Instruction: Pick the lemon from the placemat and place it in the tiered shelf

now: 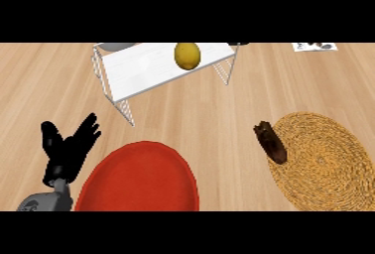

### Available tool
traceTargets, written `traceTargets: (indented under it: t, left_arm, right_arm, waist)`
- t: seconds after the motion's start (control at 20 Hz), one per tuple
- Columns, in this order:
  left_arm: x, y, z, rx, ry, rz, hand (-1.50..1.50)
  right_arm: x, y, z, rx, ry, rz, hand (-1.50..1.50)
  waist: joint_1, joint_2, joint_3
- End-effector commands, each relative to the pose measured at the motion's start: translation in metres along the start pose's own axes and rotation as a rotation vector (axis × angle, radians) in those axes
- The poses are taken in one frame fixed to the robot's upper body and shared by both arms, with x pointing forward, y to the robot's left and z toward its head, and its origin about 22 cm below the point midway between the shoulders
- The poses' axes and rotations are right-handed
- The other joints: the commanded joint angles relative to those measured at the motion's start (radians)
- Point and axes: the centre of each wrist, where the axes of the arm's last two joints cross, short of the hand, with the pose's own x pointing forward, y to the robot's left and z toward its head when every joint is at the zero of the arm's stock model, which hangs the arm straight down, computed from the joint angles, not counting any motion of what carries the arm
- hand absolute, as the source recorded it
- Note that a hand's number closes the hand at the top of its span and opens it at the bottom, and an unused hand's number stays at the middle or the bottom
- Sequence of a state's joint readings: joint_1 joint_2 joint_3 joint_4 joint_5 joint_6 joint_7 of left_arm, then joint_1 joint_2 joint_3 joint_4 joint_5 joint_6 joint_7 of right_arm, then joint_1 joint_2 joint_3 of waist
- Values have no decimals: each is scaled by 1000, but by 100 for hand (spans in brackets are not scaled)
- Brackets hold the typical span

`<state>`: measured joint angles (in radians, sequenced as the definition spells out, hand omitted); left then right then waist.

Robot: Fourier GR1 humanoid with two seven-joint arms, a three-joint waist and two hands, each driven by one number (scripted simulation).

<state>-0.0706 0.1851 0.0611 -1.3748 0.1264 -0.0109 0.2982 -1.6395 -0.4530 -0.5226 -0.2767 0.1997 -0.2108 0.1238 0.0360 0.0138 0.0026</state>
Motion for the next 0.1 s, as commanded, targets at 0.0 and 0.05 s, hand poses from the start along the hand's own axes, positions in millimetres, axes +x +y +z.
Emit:
traceTargets:
  t: [0.0,0.05]
  left_arm:
    - [-6,-14,2,-11,25,1,0]
    - [-9,-5,5,-16,15,-5,0]
  right_arm:
    - [-18,-47,-5,19,-2,-6,-150]
    - [-5,-50,-6,21,4,-13,-150]
  waist:
    - [2,2,-2]
    - [5,1,-3]
